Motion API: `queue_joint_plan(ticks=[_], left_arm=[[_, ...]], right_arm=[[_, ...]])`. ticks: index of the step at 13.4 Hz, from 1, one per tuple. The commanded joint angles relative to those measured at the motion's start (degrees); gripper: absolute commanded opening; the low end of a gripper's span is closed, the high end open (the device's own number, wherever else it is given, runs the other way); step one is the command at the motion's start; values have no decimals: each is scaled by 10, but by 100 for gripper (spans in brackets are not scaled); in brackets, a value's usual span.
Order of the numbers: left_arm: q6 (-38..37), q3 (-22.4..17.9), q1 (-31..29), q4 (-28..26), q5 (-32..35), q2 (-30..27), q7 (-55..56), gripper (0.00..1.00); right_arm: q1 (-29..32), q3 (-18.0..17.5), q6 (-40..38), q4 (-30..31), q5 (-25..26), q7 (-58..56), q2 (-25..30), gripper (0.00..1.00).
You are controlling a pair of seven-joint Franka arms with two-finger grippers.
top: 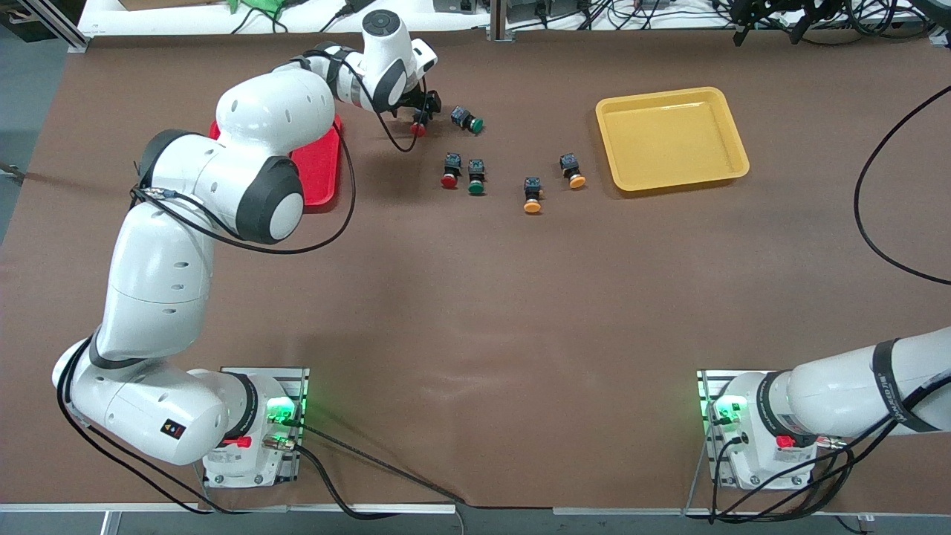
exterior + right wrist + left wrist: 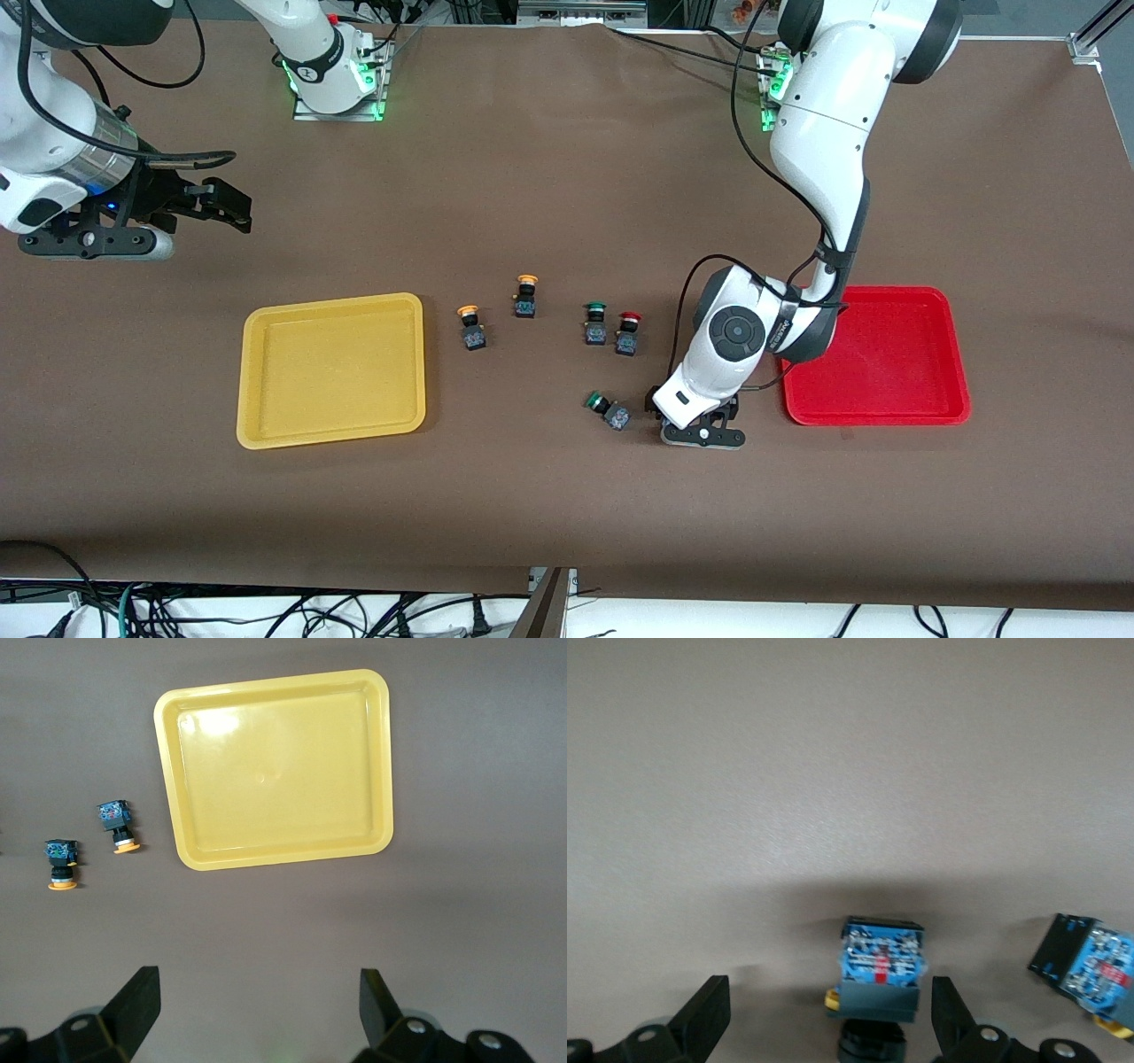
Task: Place red and yellow buttons in trays
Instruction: 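Grasp the red-capped button with the left gripper and lift it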
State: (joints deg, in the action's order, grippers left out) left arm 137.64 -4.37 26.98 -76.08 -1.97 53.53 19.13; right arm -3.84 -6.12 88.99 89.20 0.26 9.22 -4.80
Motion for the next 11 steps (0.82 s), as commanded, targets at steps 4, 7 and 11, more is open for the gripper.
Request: queue_joint_plan(ticks=[4, 7, 11], left_arm=[[0, -3, 16, 23, 14, 17, 29, 100], [0, -4, 16, 24, 15, 16, 29, 64], [0, -5, 14, 34, 15, 16, 29, 9]], right_arm=[[3, 0, -8, -10, 0, 4, -3, 99], [5, 0, -8, -10, 1, 3, -3, 99], [5, -1, -8, -10, 0, 4, -3, 99]])
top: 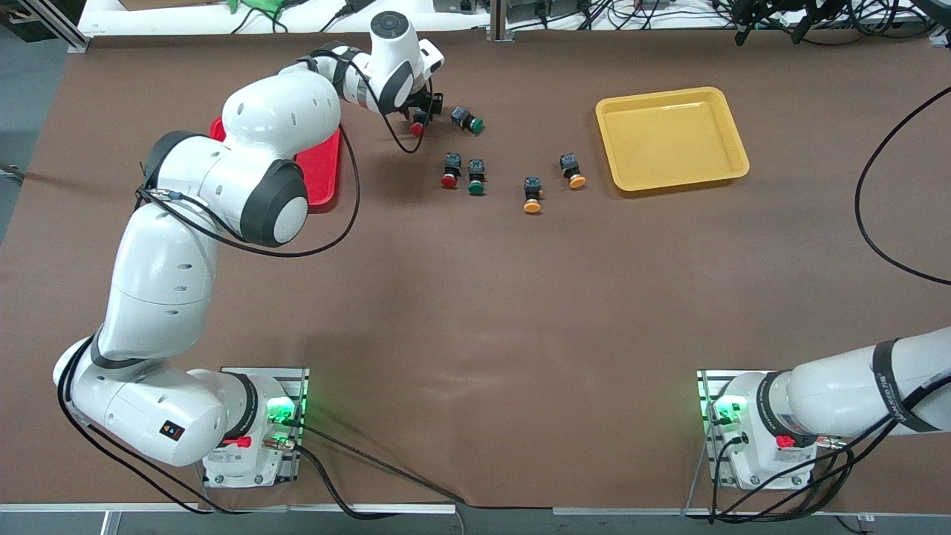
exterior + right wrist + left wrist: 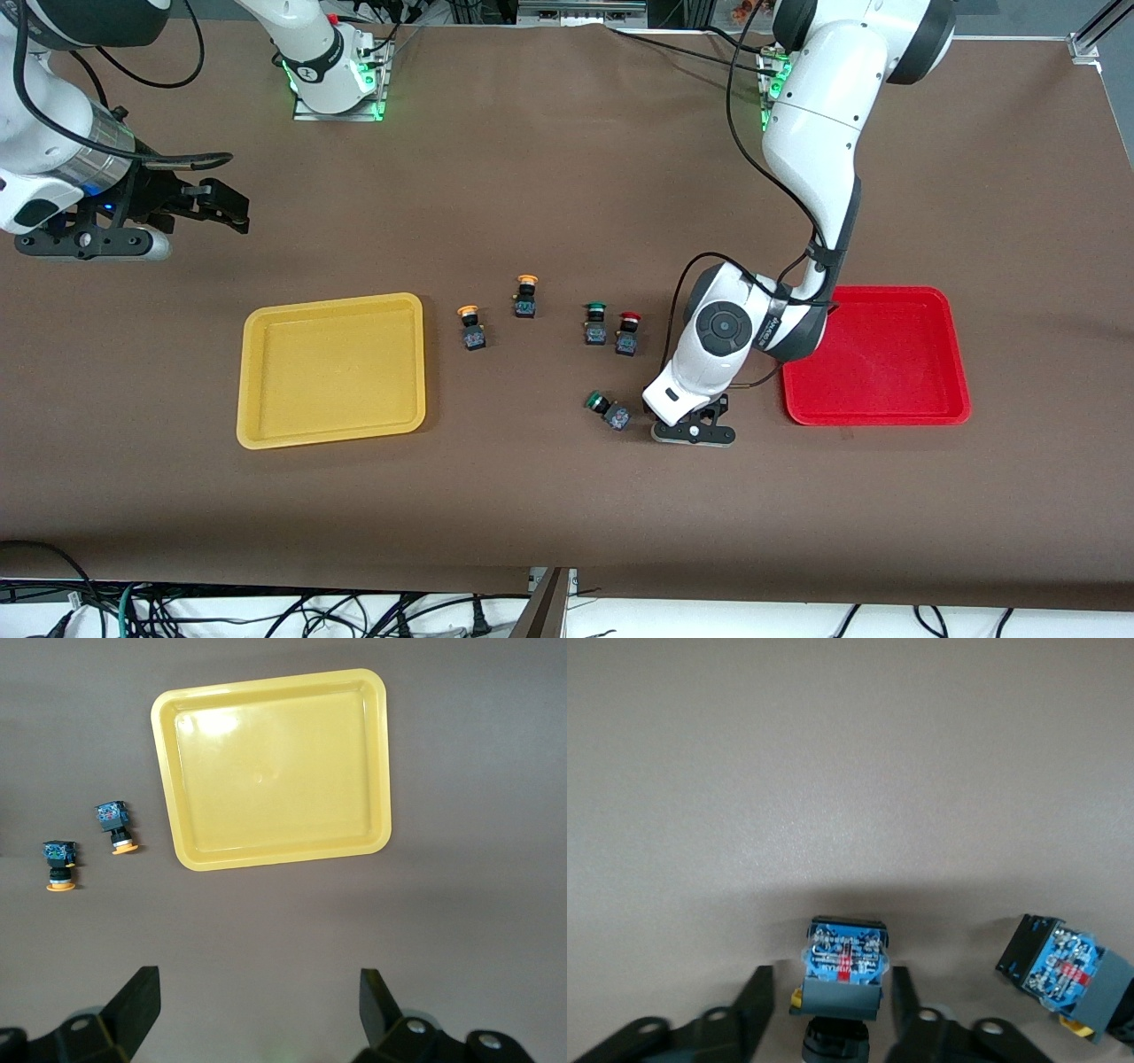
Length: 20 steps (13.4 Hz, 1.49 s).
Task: Place red and yellow buttons in trays
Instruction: 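Grasp the red-capped button with the left gripper and lift it, then carry the button into the red tray and open the left gripper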
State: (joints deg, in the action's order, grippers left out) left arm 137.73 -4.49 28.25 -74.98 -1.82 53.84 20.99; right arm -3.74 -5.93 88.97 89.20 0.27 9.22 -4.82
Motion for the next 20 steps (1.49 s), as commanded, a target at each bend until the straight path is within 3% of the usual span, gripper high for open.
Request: queue_joint_plan(ticks=[1, 4, 6, 11, 15, 18, 20], left_arm=[[-1, -3, 1, 24, 14, 13, 10, 0], [-4, -16, -7, 23, 16, 4, -4, 0], [-11, -14, -37, 13, 9, -20, -70, 0], [-210, -13, -78, -18, 7, -122, -197, 0], [-217, -13, -140, -166, 6, -225, -283, 0], [-151, -3, -216, -274, 4, -284, -388, 0], [-119, 1, -278, -320, -29, -295, -464, 0]], right_arm=[[4, -3, -8, -10, 0, 4, -3, 99], [4, -3, -8, -10, 0, 4, -3, 99], [4, -2, -9, -10, 0, 3, -3, 99], [4, -2, -8, -10, 0, 4, -3, 99], [5, -2, -9, -9, 0, 3, -3, 99], [5, -2, -9, -10, 0, 3, -4, 99], [5, -2, -9, -9, 0, 3, -4, 99]])
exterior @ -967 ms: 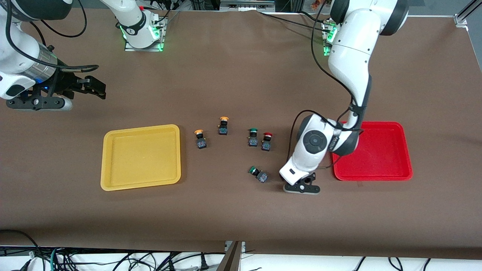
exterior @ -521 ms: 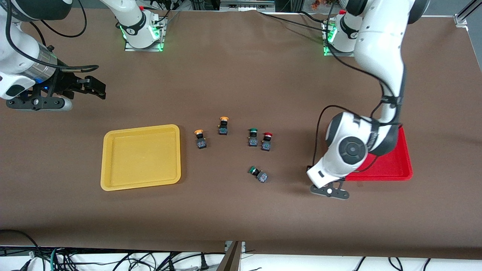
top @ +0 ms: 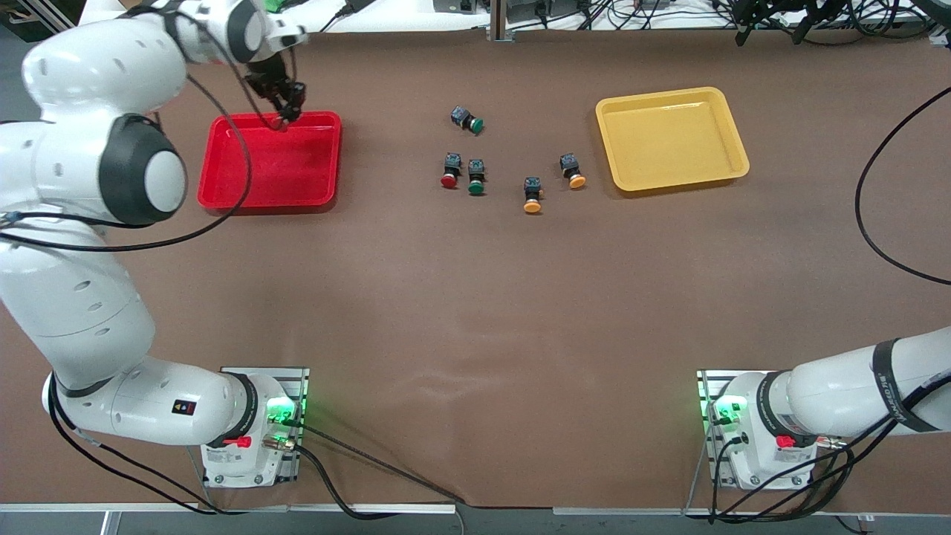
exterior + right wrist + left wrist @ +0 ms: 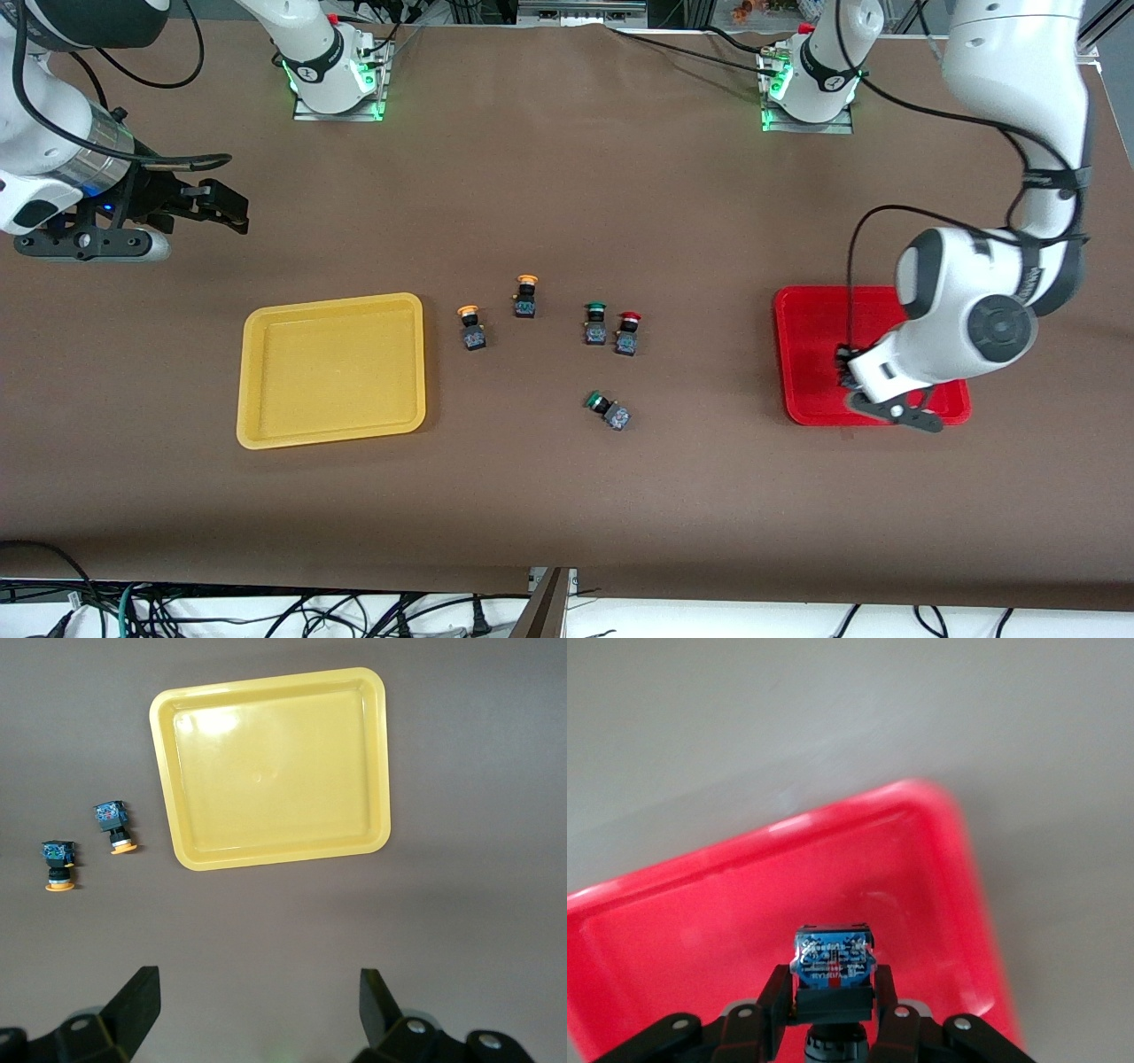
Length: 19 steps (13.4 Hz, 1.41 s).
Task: Place red and yellow buttons in trays
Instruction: 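Carry the button into the red tray and open the left gripper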
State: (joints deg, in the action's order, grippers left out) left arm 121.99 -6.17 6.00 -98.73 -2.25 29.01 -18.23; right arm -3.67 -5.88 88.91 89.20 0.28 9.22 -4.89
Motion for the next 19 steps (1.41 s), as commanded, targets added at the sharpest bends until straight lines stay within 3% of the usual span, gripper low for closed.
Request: queue_joint_plan(ticks=[1, 5, 10, 11, 12, 13, 15, 19], left_arm=[[51, 18, -77, -96, -45, -45, -107, 0], [136, 19, -115, -172, -56, -39, -175, 0], [166, 19, -132, -171, -56, -21, -191, 0], [167, 19, -133, -168, -56, -17, -190, 30], [166, 19, -129, -162, -56, -16, -185, 90], [159, 21, -126, -148, -56, -16, -178, 100], [124, 49, -119, -111, -56, -16, -131, 100], [98, 89, -64, -66, -56, -12, -16, 100]], right_arm=[[4, -3, -8, -9, 0, 3, -3, 99], [4, -3, -8, -10, 0, 3, -3, 99], [2, -3, -5, -10, -2, 4, -3, 99], [1, -4, -1, -9, -4, 4, -3, 99], [-2, -4, 11, -5, -5, 0, -34, 99], [-11, -9, 26, -15, 6, -4, -83, 99], [-27, -5, 35, -46, 20, 0, -94, 99], [-33, -8, 40, -48, 17, -4, -100, 99]])
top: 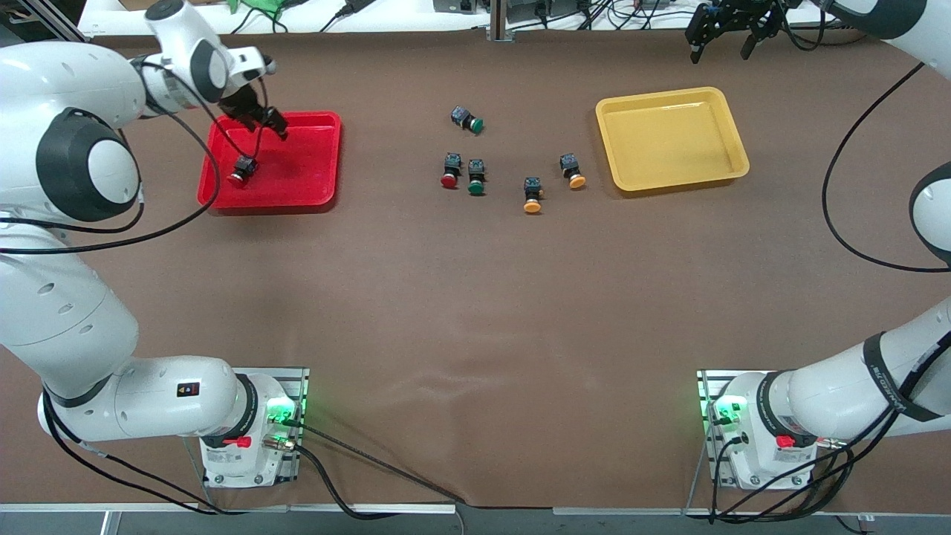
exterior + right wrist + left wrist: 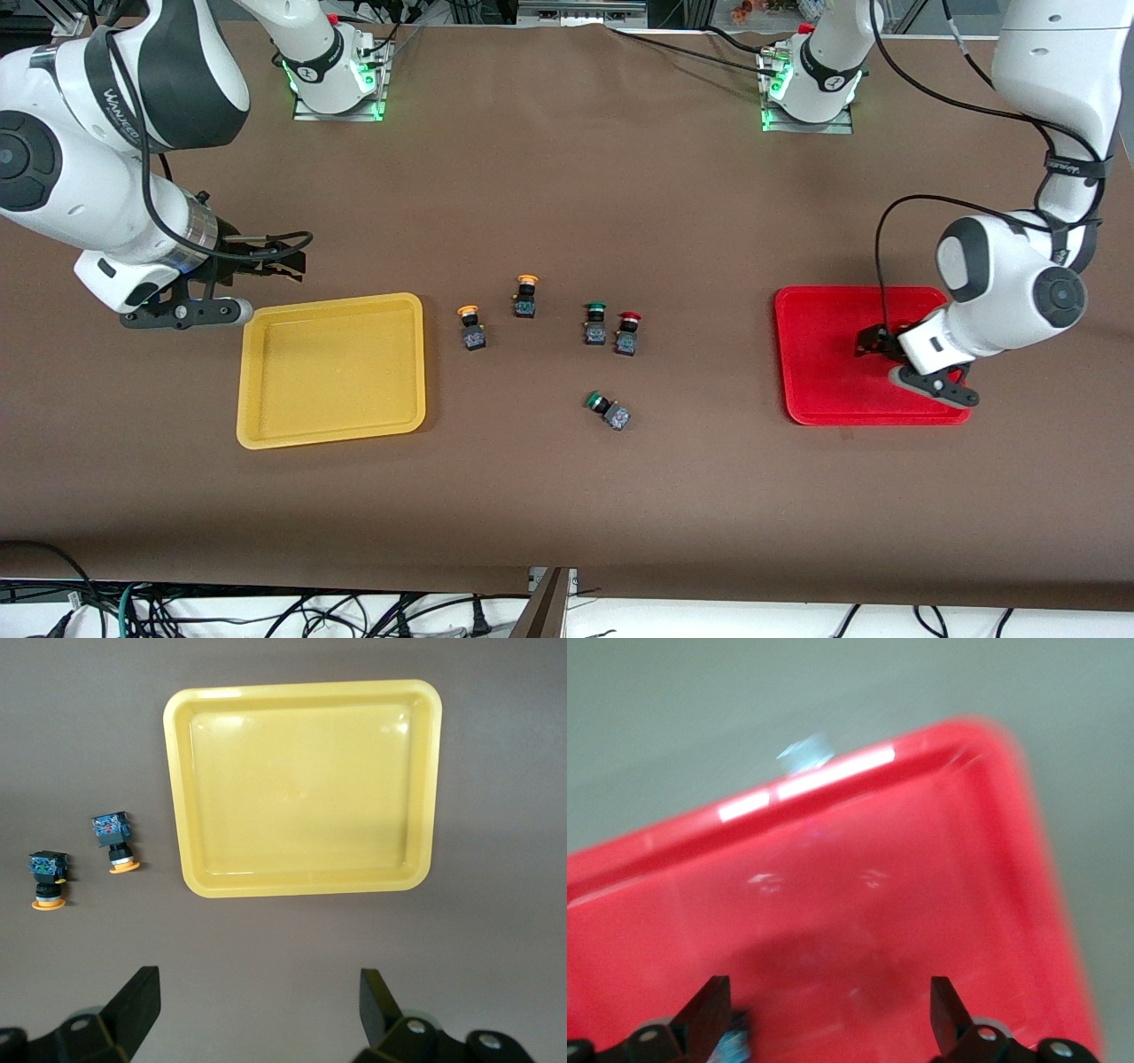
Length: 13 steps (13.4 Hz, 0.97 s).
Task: Place red and yellow buttons in trays
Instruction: 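Reach the left gripper to a red button while the right gripper reaches an orange button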
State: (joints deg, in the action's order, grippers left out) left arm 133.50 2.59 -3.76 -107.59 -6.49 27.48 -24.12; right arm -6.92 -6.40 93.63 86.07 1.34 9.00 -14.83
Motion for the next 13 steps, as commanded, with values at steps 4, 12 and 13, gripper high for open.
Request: queue_joint_plan(ticks=[4, 12, 13], left_arm=[[-16, 1, 155, 79, -13, 49, 197, 100], [-10, 1, 277, 145, -14, 125, 402, 100], [-10, 1, 289, 165, -13, 133, 423, 100]], right_arm=[[-34, -3, 6, -19, 7, -4, -33, 99], [-112, -4, 168, -21, -23, 93, -172, 99], [-125, -3, 200, -21, -23, 106, -190, 99]])
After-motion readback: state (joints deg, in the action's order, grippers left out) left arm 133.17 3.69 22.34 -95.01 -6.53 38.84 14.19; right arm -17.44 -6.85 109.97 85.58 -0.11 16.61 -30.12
